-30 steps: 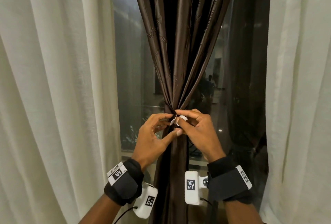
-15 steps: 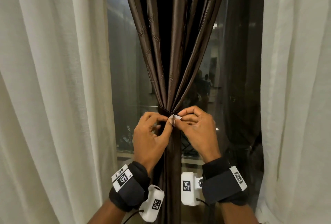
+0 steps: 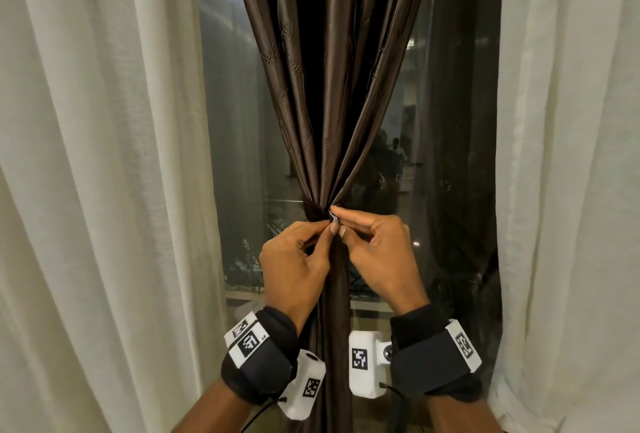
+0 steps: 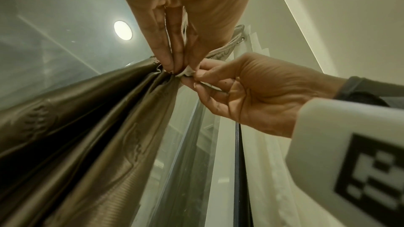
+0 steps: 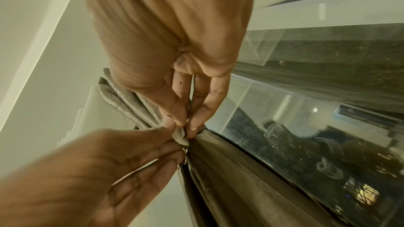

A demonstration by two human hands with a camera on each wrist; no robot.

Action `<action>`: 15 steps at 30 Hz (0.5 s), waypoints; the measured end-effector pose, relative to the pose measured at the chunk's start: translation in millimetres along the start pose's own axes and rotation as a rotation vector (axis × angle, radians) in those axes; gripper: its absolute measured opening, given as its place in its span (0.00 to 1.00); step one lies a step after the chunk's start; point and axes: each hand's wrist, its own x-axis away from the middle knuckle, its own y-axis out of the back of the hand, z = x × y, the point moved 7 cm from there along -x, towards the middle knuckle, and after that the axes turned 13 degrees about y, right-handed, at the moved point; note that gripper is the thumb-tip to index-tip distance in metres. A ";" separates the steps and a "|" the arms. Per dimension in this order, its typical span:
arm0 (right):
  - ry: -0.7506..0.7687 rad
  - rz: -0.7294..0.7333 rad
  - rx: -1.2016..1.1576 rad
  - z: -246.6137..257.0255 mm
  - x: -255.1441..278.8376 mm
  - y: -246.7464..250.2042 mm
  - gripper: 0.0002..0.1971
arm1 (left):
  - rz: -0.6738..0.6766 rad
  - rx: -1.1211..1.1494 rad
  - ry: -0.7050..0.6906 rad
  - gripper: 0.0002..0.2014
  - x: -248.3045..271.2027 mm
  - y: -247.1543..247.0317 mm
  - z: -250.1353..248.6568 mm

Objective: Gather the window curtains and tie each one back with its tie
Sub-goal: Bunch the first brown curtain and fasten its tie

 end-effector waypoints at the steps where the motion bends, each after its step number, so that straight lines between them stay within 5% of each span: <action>1: 0.011 0.001 0.018 2.6 1.4 -1.7 0.16 | 0.005 0.000 -0.007 0.07 1.2 -0.5 -1.2; 9: 0.013 -0.033 0.009 -0.2 2.6 0.3 0.16 | 0.297 0.397 0.254 0.21 10.9 -5.3 14.8; 12: 0.079 -0.047 0.128 4.5 -3.3 3.4 0.15 | 0.347 0.357 0.189 0.21 3.0 -0.6 6.1; 15: 0.024 -0.036 0.053 -3.7 -9.7 4.1 0.16 | 0.271 0.213 0.078 0.11 -7.8 6.1 2.3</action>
